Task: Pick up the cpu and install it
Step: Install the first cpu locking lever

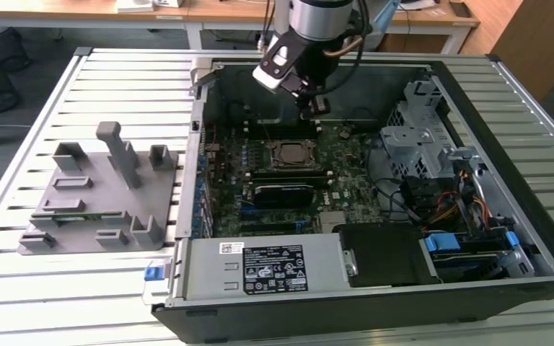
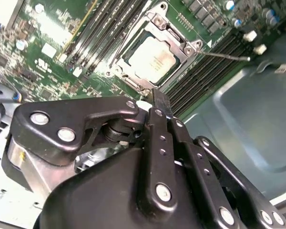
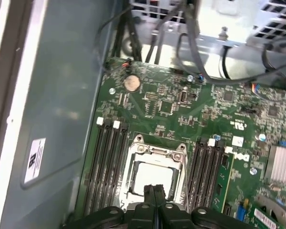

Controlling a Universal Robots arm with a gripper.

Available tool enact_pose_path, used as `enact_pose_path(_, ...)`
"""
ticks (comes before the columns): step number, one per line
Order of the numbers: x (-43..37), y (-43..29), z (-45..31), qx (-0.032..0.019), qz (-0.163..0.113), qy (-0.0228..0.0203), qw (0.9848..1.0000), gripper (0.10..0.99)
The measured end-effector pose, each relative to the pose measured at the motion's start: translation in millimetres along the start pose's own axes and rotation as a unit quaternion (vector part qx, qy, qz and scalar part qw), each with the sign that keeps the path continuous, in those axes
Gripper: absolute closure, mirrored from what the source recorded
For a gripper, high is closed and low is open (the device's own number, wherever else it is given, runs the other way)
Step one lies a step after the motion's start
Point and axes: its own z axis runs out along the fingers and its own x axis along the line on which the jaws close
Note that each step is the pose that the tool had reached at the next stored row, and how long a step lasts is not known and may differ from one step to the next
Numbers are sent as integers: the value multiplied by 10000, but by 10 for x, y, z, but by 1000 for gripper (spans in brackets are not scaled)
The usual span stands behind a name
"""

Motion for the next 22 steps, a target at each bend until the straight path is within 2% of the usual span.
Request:
enact_pose_path(3,0,0,0,13,-275,5,9996,973)
enact_pose_path(6,0,0,1,26,-544,11,9985,973)
enact_pose_path(11,0,0,2,47,-1000,20,9950,973)
enact_pose_path(16,0,0,3,68,-1446,29,9895,973)
enact_pose_path(20,0,0,4,85,-1797,36,9837,973)
enact_pose_path(22,0,0,8,92,-1973,40,9803,973)
